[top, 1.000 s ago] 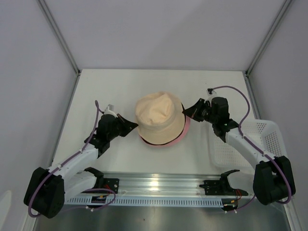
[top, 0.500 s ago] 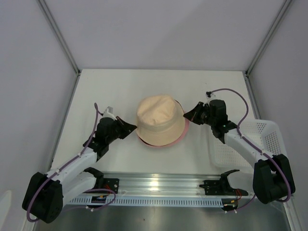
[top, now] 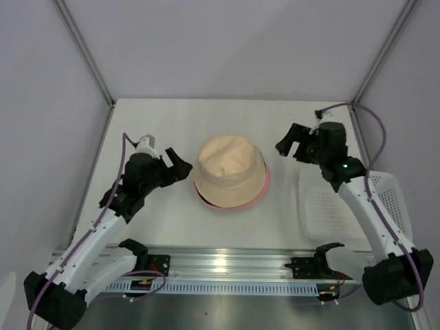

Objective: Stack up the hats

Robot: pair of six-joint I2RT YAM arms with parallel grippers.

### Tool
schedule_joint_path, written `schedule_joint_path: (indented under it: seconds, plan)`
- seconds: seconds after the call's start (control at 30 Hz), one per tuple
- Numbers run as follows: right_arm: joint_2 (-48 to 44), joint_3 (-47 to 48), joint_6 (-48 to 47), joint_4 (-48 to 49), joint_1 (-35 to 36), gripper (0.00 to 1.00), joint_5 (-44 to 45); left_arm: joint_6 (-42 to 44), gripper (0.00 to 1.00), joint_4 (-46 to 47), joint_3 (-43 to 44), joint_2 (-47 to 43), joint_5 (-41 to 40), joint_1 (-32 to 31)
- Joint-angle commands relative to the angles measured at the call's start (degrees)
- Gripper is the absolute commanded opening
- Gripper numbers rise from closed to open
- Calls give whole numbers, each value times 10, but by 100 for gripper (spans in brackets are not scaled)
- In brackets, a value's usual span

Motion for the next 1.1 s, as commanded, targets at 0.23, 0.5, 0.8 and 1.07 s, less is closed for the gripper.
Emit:
schedule_joint_path:
  seconds: [0.23,0.5,0.8,1.07]
  plan:
    - [-136,111,-75,-125,-121,99,194,169,99,-206,296,-22,-99,0]
    - [-173,53,-82,-56,-122,99,133,252,99,-162,284,-52,-89,0]
    - [-184,36,-90,-57,-123,99,105,244,99,-165,235,-98,-81,0]
    - [-186,47,-93,-55,-123,99,48,232,99,-179,229,-111,-90,0]
